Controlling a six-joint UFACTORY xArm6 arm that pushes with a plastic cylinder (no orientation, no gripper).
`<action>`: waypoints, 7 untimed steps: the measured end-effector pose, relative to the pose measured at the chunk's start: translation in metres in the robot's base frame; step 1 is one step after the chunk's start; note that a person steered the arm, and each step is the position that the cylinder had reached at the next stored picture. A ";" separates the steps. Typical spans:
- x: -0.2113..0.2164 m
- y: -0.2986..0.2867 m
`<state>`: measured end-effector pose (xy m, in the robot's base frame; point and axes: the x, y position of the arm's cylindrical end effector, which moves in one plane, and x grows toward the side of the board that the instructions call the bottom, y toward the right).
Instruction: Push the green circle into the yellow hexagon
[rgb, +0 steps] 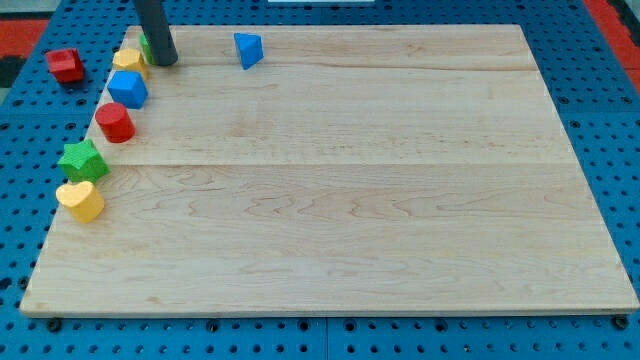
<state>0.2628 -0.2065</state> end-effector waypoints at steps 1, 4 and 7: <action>-0.017 0.021; -0.042 0.011; -0.054 0.116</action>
